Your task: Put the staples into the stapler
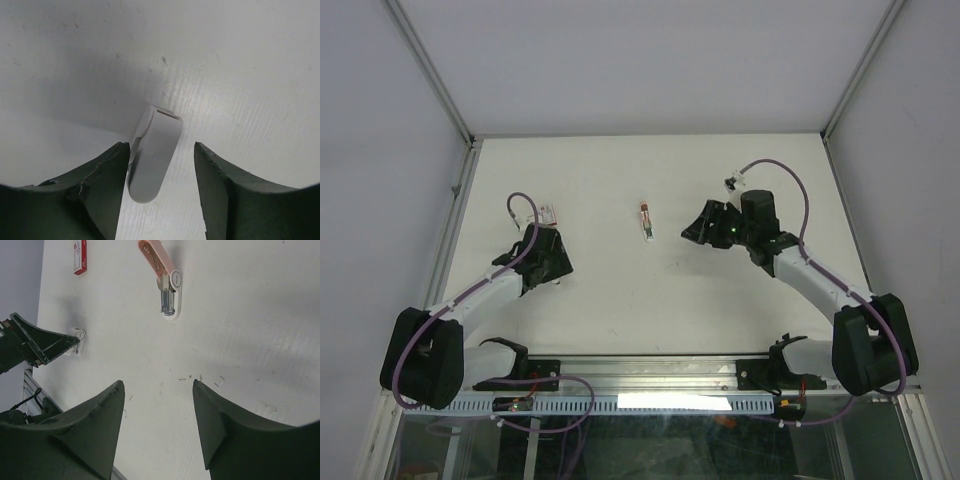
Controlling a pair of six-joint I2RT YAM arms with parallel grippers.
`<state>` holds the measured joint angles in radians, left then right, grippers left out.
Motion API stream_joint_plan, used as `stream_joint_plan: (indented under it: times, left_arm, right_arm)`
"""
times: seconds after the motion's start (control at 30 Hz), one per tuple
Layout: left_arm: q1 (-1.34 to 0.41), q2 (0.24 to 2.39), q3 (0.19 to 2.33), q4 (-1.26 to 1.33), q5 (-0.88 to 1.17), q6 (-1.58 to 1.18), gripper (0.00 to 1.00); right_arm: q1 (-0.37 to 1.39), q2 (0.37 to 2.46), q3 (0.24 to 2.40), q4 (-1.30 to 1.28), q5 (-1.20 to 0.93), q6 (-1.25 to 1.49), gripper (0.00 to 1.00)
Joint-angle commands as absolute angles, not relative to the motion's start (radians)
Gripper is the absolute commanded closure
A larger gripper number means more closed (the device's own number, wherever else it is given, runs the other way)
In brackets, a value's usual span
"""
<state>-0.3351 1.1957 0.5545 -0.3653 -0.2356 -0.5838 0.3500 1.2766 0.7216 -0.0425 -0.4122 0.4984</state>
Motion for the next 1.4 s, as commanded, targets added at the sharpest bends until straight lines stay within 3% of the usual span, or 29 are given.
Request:
stream_joint_plan:
  times: [0.0,0.2,0.4,0.6,0.73,0.97,1.1,1.37]
  left_arm:
    - [-0.350,1.202,0.595,-0.363,-0.258,-0.577,0.46]
    - [-0.362,1.219,0.598,-0.381,-0.265,-0.580,0.56]
    - [-0.370,1.228,0.613,-0.392,-0.265,-0.578,0.79]
    - [-0.388,1.182,0.661,-0.384,-0.131,-0.569,1.00]
    - [-0.424,1.074,0.693,-0.274,0.035,-0.561,1.00]
    - [-0.462,0.904,0.623,0.256,0.505,-0.700,1.00]
    - [-0.500,0.901,0.628,0.416,0.625,-0.722,1.00]
    - [-0.616,0.958,0.658,0.599,0.701,-0.742,1.00]
  right_arm:
    - [0.338,1.212,0.723,0.002,-0.409,0.482,0.40]
    - [0.332,1.192,0.717,-0.003,-0.406,0.476,0.40]
    - [0.326,1.193,0.722,-0.026,-0.374,0.487,0.40]
    - [0.324,1.183,0.736,-0.028,-0.450,0.505,0.39]
    - [0.325,1.167,0.699,0.120,-0.679,0.579,0.37]
    - [0.368,1.114,0.610,0.460,-0.928,0.818,0.30]
    - [0.436,1.046,0.601,0.547,-0.927,0.830,0.23]
    - [0.541,0.996,0.617,0.631,-0.854,0.804,0.23]
